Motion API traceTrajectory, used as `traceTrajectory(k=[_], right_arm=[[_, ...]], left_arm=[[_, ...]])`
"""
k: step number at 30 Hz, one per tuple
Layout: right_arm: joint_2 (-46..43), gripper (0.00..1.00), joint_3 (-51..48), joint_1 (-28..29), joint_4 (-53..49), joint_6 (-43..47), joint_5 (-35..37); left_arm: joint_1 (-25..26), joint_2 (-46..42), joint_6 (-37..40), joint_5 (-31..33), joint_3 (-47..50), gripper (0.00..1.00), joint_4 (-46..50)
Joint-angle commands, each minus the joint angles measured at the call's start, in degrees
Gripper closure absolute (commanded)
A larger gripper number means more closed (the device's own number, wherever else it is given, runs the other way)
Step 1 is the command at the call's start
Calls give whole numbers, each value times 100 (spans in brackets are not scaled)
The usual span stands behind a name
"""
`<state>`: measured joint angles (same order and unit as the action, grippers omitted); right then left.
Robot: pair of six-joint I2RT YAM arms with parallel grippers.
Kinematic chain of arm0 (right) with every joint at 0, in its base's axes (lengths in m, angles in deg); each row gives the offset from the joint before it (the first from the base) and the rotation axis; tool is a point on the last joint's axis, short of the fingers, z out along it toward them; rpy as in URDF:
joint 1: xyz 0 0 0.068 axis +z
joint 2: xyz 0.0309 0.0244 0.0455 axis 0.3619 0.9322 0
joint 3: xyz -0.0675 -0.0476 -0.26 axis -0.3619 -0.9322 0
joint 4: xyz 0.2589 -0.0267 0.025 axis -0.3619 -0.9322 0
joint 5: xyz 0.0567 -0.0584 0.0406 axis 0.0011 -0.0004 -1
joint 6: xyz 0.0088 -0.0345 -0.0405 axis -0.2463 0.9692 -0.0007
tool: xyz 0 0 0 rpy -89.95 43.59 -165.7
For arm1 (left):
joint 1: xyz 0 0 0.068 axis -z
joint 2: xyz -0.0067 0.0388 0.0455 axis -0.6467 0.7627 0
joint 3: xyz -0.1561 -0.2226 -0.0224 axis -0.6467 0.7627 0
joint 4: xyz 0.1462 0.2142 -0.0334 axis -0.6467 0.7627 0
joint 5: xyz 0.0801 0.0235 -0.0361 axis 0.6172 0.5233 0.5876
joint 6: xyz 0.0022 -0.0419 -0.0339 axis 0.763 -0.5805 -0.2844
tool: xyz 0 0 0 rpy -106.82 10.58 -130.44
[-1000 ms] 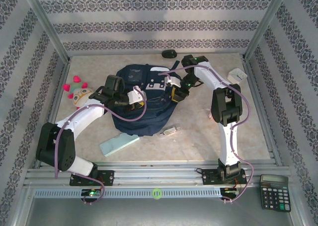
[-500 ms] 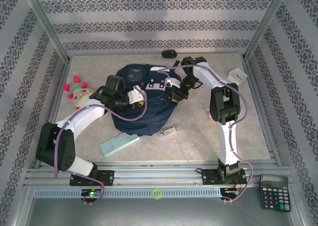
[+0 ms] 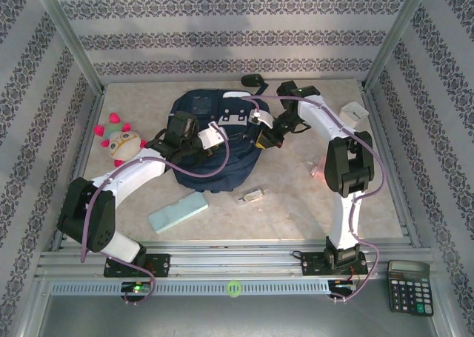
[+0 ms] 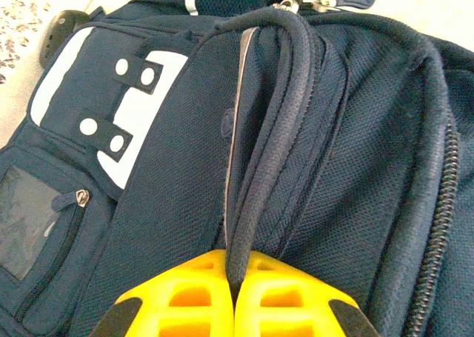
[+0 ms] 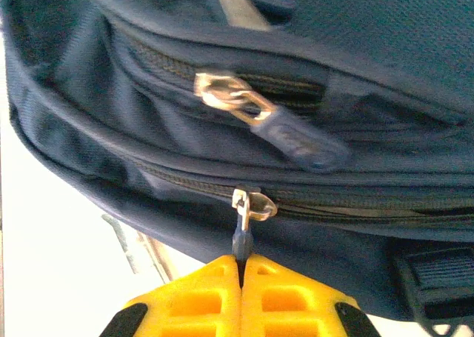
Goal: Pack the student bag
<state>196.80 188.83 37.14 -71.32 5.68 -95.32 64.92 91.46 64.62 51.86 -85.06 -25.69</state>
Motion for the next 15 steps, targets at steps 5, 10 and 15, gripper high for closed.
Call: traceTrajectory(k=[5, 10, 15], right_arm=[[-437, 100, -843, 234, 991, -1128, -472], [-544, 90, -1291, 190, 1875, -1826, -660], [-433, 81, -1295, 210, 2002, -1883, -794]], left_arm=[[221, -80, -496, 208, -30, 100, -705], [284, -140, -560, 149, -18, 100, -781], [312, -187, -604, 110, -4, 100, -839]])
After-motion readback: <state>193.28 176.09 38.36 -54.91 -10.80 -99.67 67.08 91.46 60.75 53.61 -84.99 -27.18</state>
